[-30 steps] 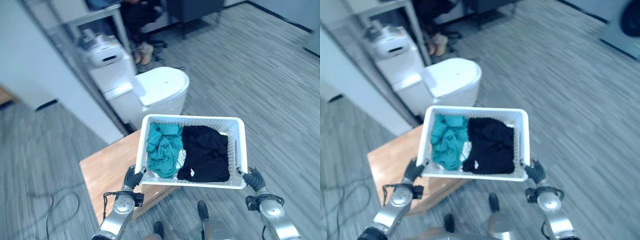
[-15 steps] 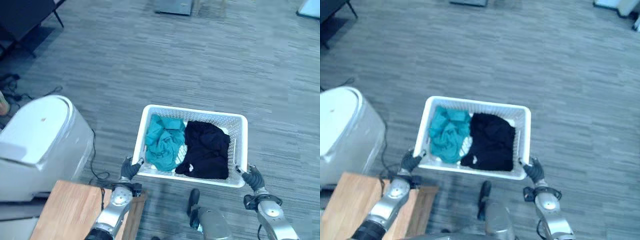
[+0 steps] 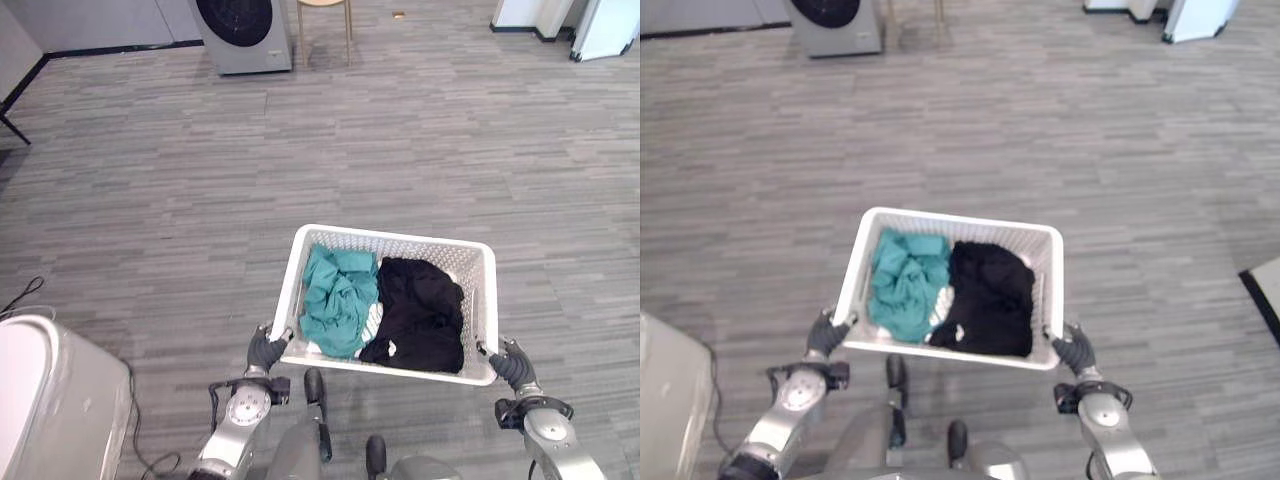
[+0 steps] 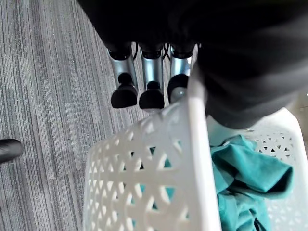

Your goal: Grab the laundry basket,head to the washer,open it,put in the laundry and shut it.

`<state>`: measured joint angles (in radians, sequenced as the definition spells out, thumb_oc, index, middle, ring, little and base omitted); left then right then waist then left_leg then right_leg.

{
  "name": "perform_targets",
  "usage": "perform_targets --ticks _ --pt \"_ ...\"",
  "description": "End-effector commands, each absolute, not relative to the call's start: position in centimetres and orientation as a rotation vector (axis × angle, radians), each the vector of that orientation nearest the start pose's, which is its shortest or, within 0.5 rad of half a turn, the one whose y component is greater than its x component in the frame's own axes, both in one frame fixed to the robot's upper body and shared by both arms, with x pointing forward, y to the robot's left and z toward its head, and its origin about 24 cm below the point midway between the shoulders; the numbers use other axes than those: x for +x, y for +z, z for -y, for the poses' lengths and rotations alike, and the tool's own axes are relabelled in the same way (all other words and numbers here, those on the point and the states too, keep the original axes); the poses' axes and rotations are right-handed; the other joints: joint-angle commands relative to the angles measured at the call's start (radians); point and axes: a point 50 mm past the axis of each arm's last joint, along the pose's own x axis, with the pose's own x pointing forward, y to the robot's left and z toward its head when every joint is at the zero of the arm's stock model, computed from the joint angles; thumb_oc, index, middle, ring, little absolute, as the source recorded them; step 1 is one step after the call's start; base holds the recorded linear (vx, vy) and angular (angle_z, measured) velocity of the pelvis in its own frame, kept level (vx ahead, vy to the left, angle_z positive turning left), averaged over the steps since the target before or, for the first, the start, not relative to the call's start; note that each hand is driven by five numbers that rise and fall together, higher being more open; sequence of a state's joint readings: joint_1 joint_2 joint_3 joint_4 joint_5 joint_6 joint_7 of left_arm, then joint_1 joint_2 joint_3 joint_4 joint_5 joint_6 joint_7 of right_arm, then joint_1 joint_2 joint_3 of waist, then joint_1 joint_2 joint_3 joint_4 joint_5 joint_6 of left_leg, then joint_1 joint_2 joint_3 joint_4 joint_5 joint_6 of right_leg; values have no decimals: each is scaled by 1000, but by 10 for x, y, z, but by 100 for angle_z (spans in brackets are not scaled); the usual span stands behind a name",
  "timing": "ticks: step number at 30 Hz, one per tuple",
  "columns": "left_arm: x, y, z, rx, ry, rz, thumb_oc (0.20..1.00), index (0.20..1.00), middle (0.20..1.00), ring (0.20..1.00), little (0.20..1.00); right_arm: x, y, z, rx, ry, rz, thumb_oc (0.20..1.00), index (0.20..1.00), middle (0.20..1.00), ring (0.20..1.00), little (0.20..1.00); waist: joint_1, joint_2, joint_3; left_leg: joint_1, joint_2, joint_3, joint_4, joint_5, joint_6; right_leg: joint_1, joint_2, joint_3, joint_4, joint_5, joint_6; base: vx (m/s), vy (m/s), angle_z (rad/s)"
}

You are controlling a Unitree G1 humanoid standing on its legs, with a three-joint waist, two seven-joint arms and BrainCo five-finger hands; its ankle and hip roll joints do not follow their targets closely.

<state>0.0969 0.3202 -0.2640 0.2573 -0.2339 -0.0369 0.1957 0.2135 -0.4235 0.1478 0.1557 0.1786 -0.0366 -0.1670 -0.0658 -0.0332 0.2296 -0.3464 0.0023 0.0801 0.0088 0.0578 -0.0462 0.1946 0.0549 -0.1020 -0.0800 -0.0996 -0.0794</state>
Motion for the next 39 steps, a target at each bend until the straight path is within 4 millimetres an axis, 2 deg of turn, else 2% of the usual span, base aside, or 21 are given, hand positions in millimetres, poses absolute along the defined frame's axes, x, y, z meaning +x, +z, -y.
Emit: perform_targets --ticks 1,3,5,6,10,11,12,13,14,16,18,20,25,26,28,32,34,35,36,38,39 --pt "225 -1 -161 76 -118 -149 200 200 200 200 200 228 25 208 -122 -22 -41 200 200 200 200 200 45 -10 -33 53 21 51 -61 56 -30 4 -10 142 106 -127 129 343 64 -32" --pt "220 -4 -164 75 -121 -163 200 200 200 200 200 224 23 205 -113 -9 -46 200 200 200 200 200 49 -13 -67 81 34 94 -40 95 -12 53 -14 157 127 -160 137 742 135 -56" --pt "220 -5 -166 78 -115 -168 200 200 200 200 200 224 21 200 -105 6 -54 200 200 200 200 200 46 -44 -77 90 21 116 5 72 2 38 -39 148 212 -127 166 498 88 -16" --pt "220 -5 -166 78 -115 -167 200 200 200 200 200 224 21 200 -105 6 -54 200 200 200 200 200 48 -41 -79 86 25 117 6 73 1 34 -35 151 211 -124 165 258 68 24" --pt "222 -2 -172 104 -109 -155 200 200 200 200 200 227 24 193 -113 44 -37 200 200 200 200 200 46 -68 -82 157 -11 154 44 -18 51 -74 -71 138 513 97 289 389 93 -1" --pt "223 -1 -172 107 -103 -153 200 200 200 200 200 228 23 191 -112 47 -38 200 200 200 200 200 43 -55 -79 190 -4 161 37 -34 60 -133 -80 111 578 122 295 532 169 -11" --pt "228 2 -174 109 -92 -140 200 200 200 200 200 230 24 189 -115 53 -36 200 200 200 200 200 25 -32 -63 275 -8 172 14 -68 67 -223 -131 14 570 87 269 386 132 4" --pt "228 2 -173 109 -92 -139 200 200 200 200 200 230 24 189 -116 53 -35 200 200 200 200 200 24 -29 -63 273 -6 171 13 -67 66 -223 -128 13 566 91 267 545 140 -12" --pt "229 2 -172 106 -99 -135 200 200 200 200 200 229 23 191 -117 51 -39 200 200 200 200 200 3 -3 -53 326 -5 152 -1 -92 58 -302 -118 -29 509 14 231 395 38 -1" --pt "229 3 -171 104 -102 -134 200 200 200 200 200 228 23 193 -114 41 -44 200 200 200 200 200 -12 3 -46 353 -7 141 -3 -105 53 -327 -114 -39 454 -8 222 352 9 36" --pt "230 3 -171 91 -91 -131 200 200 200 200 200 227 21 197 -95 12 -55 200 200 200 200 200 -44 1 -33 433 -18 126 -14 -156 34 -382 -144 -78 223 36 236 528 -95 106" --pt "231 2 -172 91 -73 -131 200 200 200 200 200 227 21 197 -99 17 -56 200 200 200 200 200 -60 1 -25 500 -24 108 -12 -203 21 -452 -170 -88 100 85 262 694 -150 57" --pt "226 -4 -171 78 -74 -147 200 200 200 200 200 220 18 199 -102 23 -71 200 200 200 200 200 -79 4 -35 617 -46 67 -14 -294 17 -452 -186 -75 86 138 273 457 -123 20" --pt "225 -6 -168 76 -82 -153 200 200 200 200 200 219 17 199 -97 25 -77 200 200 200 200 200 -82 9 -43 618 -44 57 15 -295 5 -438 -191 -78 96 155 266 488 -215 18" --pt "230 -5 -159 53 -99 -151 200 200 200 200 200 219 18 205 -121 7 -73 200 200 200 200 200 -93 21 -41 577 -7 61 171 -216 -48 -410 -188 -67 134 169 241 358 -254 46" --pt "227 -7 -158 44 -118 -163 200 200 200 200 200 218 22 216 -128 -25 -67 200 200 200 200 200 -91 22 -52 458 72 107 447 -78 -67 -318 -168 -74 126 107 178 360 -225 27" --pt "227 -8 -155 33 -135 -173 200 200 200 200 200 218 21 221 -143 -41 -77 200 200 200 200 200 -77 11 -50 396 84 145 445 -96 -43 -263 -164 -76 116 69 164 456 -167 3" --pt "227 -8 -154 40 -148 -179 200 200 200 200 200 216 21 225 -147 -53 -82 200 200 200 200 200 -63 5 -49 340 78 161 380 -152 -20 -213 -159 -78 103 36 163 469 -111 18" --pt "227 -9 -153 46 -153 -182 200 200 200 200 200 216 21 226 -148 -56 -85 200 200 200 200 200 -56 -1 -49 300 70 161 332 -162 -11 -201 -163 -83 101 19 167 508 -107 23" --pt "226 -9 -154 48 -155 -186 200 200 200 200 200 214 19 227 -148 -62 -93 200 200 200 200 200 -48 -2 -47 258 75 163 275 -140 -12 -179 -157 -85 100 3 165 247 -40 20" --pt "225 -9 -154 51 -157 -186 200 200 200 200 200 213 18 226 -146 -64 -99 200 200 200 200 200 -38 6 -42 233 78 160 184 -84 -23 -155 -142 -81 99 -12 164 459 -28 4"
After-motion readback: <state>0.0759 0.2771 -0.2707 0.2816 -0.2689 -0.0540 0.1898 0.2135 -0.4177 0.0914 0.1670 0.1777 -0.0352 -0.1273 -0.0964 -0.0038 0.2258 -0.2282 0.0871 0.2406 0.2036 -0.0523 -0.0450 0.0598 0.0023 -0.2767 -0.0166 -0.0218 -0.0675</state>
